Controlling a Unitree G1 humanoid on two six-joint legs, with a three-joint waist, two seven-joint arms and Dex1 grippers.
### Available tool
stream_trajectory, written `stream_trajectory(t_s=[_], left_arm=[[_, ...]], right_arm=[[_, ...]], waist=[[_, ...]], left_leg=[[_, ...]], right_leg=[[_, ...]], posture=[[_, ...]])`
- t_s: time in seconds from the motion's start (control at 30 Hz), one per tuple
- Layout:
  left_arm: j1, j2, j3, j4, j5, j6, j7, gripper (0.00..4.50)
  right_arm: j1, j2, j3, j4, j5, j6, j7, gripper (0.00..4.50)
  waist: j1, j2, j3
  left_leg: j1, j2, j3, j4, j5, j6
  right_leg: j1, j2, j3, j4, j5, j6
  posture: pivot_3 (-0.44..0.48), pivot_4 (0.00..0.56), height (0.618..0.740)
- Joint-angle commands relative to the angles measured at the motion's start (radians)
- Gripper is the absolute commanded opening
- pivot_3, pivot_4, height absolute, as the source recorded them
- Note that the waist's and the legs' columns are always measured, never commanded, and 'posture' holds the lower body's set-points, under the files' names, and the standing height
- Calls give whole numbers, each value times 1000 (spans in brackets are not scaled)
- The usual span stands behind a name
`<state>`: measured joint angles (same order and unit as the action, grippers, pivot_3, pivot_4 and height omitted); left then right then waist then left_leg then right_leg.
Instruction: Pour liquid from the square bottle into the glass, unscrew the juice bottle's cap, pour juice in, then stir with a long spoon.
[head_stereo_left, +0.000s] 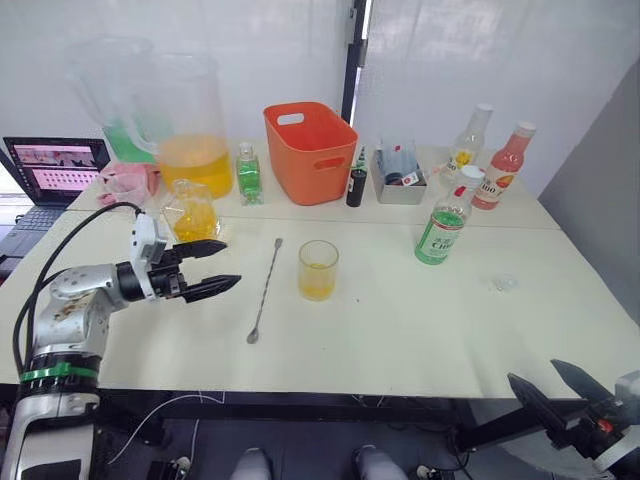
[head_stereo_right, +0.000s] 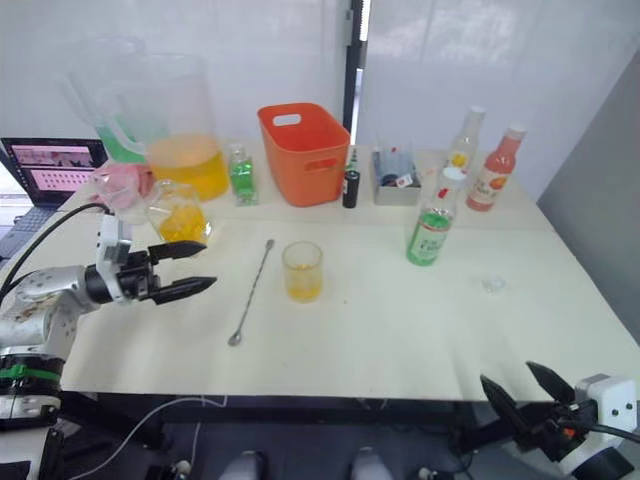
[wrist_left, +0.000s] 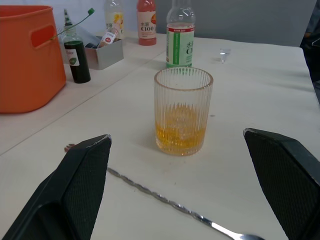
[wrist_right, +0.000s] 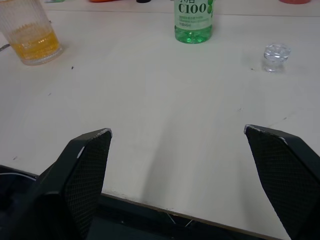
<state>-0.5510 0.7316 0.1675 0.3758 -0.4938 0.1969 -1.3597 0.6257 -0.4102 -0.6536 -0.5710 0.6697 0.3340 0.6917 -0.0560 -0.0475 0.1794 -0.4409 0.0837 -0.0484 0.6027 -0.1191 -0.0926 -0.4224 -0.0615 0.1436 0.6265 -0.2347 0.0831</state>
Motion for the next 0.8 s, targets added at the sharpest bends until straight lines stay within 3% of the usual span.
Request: stream_trajectory(t_s=[0.03,0.17,0.33,0.6,0.8], left_arm=[[-16,-6,-4,-3,2,-6,-12,4473],[3,-22,9,-41,-23,15,0,4473],[65,-13,26,-137,-47,70,31,4473],[203,-8,121,-331,-113,147,150,4473],[289,-8,182,-450,-170,209,230,4473]], right_arm=[[-12,4,-15,-54,-2,-23,-53,4500],[-117,-33,6,-74,5,6,-128,4500],[-395,-134,62,-2,-8,86,-251,4500],[-891,-255,257,333,-132,137,-287,4500],[-1131,-257,375,591,-222,87,-221,4500]], waist=[[-5,0,0],[-14,0,0],[-17,0,0],[-10,1,0],[-12,1,0]], left_leg=[[0,0,0,-1,0,0],[0,0,0,0,0,0],[0,0,0,0,0,0],[0,0,0,-3,4,7],[-1,-1,0,-6,6,9]], right_leg=[[0,0,0,0,0,0],[0,0,0,0,0,0],[0,0,1,0,0,0],[-1,1,1,0,0,0],[-1,1,1,0,-1,2]], posture=[[0,150,740],[0,150,740],[0,150,740],[0,150,740],[0,150,740]])
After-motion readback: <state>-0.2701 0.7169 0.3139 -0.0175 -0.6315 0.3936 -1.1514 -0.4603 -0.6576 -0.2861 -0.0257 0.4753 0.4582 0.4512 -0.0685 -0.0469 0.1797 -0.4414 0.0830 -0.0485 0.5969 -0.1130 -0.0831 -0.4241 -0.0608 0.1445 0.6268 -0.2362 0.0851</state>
